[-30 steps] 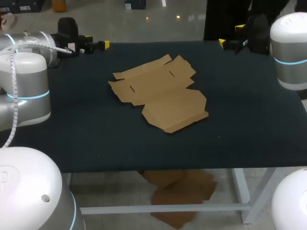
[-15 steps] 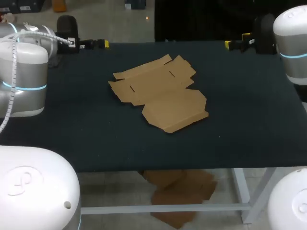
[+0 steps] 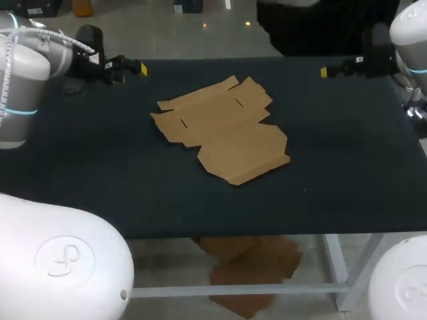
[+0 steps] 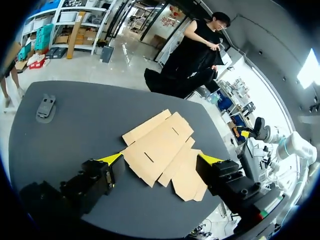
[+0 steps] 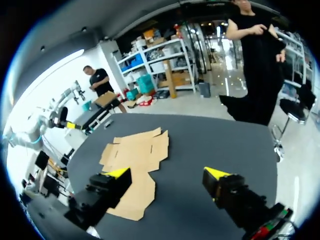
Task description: Assemble the packaging by folding the flat box into shape, placing the metal phone stand inside, and closing the box properly
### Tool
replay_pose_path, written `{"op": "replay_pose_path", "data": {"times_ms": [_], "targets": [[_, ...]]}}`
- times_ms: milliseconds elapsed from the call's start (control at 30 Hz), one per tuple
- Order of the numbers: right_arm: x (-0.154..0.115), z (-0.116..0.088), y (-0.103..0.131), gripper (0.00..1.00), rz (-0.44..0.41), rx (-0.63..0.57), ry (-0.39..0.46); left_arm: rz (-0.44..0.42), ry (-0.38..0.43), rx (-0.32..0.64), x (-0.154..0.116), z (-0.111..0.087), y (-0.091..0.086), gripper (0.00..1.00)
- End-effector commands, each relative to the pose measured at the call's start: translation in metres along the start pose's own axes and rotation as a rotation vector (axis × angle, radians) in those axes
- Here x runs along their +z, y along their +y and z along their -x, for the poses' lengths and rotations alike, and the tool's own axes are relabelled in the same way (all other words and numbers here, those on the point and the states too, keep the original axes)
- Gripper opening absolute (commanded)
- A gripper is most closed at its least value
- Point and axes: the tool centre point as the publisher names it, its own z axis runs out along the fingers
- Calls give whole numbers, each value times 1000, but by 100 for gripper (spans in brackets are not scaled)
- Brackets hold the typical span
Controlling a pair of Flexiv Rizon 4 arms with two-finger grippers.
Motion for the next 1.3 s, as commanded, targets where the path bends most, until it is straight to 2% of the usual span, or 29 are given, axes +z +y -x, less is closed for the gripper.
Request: {"op": "replay_pose_path", "data": {"times_ms": [33, 100, 600, 767, 867, 1000, 1133, 1300], "targets": [[-5, 8, -5, 100, -192, 45, 59, 210, -18, -38, -4, 1, 7, 100], [-4, 8, -10, 100, -219, 36, 72, 246, -46, -23, -2, 2, 12, 100], [-4, 8, -10, 100, -219, 36, 72, 246, -46, -23, -2, 2, 12, 100], [-3, 8, -11, 100, -203, 53, 65, 287, -83, -218, 7, -5, 12, 100], [-1, 13, -14, 100, -219, 121, 52, 284, -77, -313, 7, -4, 18, 100], [1, 16, -19, 100, -232, 182, 30, 265, -71, -363, 5, -4, 29, 100], [-1, 14, -22, 100, -263, 242, 29, 273, -63, -460, 7, -1, 39, 100], [2, 9, -28, 100, -302, 250, 42, 291, -18, -514, 20, 5, 53, 100]]}}
